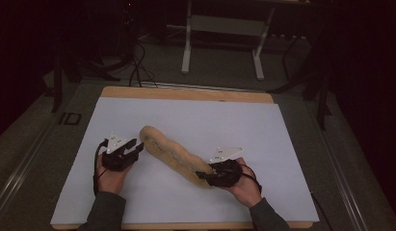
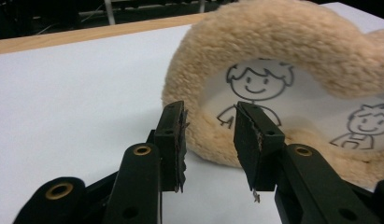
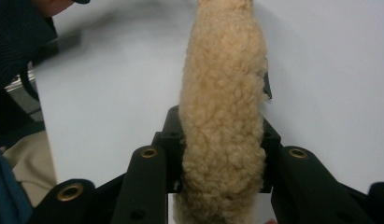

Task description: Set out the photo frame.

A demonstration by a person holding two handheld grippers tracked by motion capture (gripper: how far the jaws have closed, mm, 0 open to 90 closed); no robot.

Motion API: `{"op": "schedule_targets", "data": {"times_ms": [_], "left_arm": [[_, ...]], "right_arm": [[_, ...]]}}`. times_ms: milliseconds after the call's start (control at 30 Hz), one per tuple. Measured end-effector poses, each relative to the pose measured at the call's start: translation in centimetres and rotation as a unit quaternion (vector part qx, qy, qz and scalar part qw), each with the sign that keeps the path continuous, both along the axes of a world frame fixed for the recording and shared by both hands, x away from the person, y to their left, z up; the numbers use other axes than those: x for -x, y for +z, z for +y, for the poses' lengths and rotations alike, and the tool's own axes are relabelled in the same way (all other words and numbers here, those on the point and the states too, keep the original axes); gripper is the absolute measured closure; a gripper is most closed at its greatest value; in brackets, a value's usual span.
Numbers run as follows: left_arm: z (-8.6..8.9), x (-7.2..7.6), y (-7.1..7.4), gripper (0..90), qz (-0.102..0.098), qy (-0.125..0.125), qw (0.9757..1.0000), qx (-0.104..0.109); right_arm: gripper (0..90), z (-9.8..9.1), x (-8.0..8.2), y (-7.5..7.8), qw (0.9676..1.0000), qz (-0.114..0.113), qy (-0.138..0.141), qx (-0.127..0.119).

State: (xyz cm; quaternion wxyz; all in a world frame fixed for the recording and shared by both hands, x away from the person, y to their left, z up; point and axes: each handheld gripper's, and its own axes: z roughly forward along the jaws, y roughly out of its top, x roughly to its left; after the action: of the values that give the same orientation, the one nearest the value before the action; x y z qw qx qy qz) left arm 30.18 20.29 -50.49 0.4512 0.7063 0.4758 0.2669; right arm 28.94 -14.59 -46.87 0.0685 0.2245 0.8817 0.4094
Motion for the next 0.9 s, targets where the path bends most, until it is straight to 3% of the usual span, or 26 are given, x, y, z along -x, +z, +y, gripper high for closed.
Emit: {"op": "schedule_targets", "data": {"times_ms": [333, 467, 667, 900], "left_arm": [[-0.5, -0.5, -0.3, 61.4, 0.011, -0.002, 0.9998, -0.017], [-0.4, -0.9, -0.5, 59.1, 0.019, 0.002, 0.9998, -0.004], [-0.5, -1.5, -0.8, 59.2, 0.027, -0.002, 0.9996, -0.011], [-0.4, -1.6, -0.9, 70.1, 0.030, -0.005, 0.9994, -0.017]], "right_arm": [[66.5, -0.8, 0.5, -0.1, 0.9995, -0.008, 0.030, 0.000], [66.5, -1.0, 0.4, -0.2, 0.9994, -0.007, 0.035, -0.002], [66.4, -1.2, 0.3, -0.2, 0.9990, -0.009, 0.043, -0.003], [66.2, -1.2, 0.3, -0.2, 0.9989, -0.009, 0.046, 0.000]]}}
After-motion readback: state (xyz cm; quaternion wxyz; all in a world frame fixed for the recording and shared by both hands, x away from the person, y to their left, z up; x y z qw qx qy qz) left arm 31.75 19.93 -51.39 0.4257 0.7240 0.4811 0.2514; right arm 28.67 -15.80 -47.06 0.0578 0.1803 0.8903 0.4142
